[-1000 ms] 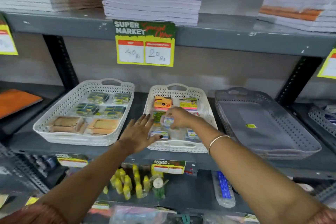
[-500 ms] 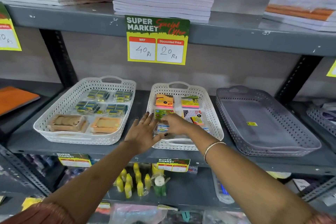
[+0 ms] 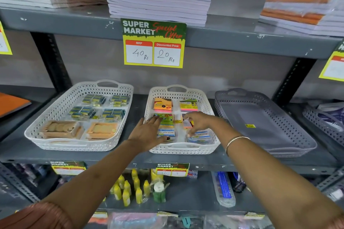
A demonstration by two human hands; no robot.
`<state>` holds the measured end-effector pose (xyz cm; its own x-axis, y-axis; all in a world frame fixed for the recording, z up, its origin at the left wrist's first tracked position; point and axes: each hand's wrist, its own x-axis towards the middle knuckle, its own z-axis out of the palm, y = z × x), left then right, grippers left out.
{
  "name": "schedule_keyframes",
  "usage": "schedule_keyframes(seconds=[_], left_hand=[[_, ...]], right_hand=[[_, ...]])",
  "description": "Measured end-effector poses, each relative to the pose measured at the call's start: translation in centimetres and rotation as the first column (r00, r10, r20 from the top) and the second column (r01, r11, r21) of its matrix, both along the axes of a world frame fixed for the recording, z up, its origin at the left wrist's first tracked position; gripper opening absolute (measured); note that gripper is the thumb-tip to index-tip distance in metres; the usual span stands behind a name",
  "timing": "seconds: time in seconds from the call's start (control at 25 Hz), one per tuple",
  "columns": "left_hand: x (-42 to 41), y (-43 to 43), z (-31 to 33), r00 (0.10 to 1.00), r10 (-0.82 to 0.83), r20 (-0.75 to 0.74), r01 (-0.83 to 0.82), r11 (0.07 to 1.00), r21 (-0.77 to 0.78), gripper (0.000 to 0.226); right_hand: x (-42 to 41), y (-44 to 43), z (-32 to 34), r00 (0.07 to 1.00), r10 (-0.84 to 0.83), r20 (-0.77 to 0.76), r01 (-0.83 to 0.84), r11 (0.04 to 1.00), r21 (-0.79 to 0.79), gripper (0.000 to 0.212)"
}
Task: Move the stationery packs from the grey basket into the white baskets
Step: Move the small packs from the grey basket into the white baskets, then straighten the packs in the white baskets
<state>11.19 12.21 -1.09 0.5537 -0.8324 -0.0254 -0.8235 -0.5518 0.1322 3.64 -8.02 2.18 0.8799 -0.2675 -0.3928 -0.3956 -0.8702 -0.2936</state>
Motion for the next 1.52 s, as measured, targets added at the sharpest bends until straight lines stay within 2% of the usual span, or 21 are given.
schedule_keyframes(seconds=[0.12,0.36,0.64,0.72,0.8,0.88,0.96,1.04,1.16,1.28,1.52], left_hand=[[-0.2,-1.9,1.0,0.997,-0.042,-0.058,0.045,0.997,0.057,0.075],[0.5,-3.6,0.2,0.995,-0.008,-0.102,0.027,0.982,0.186,0.06],[0.9,-3.9,-0.1,0.993,-0.021,-0.12,0.042,0.984,0.174,0.048],[1.1,-3.9,-0.2,0.99,-0.047,-0.131,0.068,0.984,0.164,0.053],[1.9,-4.0,0.0,0.982,-0.06,-0.182,0.082,0.99,0.116,0.068],[3.0,-4.7,0.5,0.965,-0.028,-0.259,0.033,0.999,0.013,0.076],[4.3,-5.7,0.7,0.972,0.012,-0.234,-0.021,0.999,-0.033,0.069],[5.5,-6.6,0.5,0.987,0.028,-0.156,-0.028,1.0,0.003,0.069],[6.7,-8.1,-0.9,0.995,0.022,-0.1,-0.01,0.993,0.12,0.078],[7.7,-8.9,-2.4,0.998,-0.004,-0.068,0.017,0.983,0.183,0.082],[9.9,-9.7,-3.9,0.967,0.022,-0.252,0.02,0.987,0.162,0.08]], right_hand=[[-1.1,-1.2,-0.3,0.99,0.025,-0.139,-0.037,0.995,-0.091,0.08],[-2.4,-0.9,-3.0,0.998,0.011,-0.063,-0.022,0.985,-0.173,0.071],[-2.6,-1.0,-3.2,0.999,0.014,-0.034,-0.02,0.984,-0.175,0.066],[-2.3,-1.2,-2.8,0.994,0.038,-0.1,-0.053,0.987,-0.15,0.071],[-1.5,-1.8,-1.6,0.989,0.057,-0.137,-0.068,0.995,-0.075,0.073],[-0.3,-2.8,-0.2,0.999,0.01,-0.032,-0.011,0.999,-0.03,0.065],[1.3,-4.3,0.1,0.99,-0.07,0.12,0.076,0.996,-0.048,0.058],[2.5,-5.3,-0.9,0.989,-0.07,0.13,0.083,0.992,-0.099,0.068],[4.0,-6.2,-3.7,1.0,0.003,-0.008,-0.004,0.981,-0.192,0.093],[4.7,-6.5,-5.2,0.996,0.057,-0.067,-0.071,0.972,-0.224,0.095],[4.8,-6.9,-5.3,0.995,0.091,-0.032,-0.096,0.97,-0.225,0.093]])
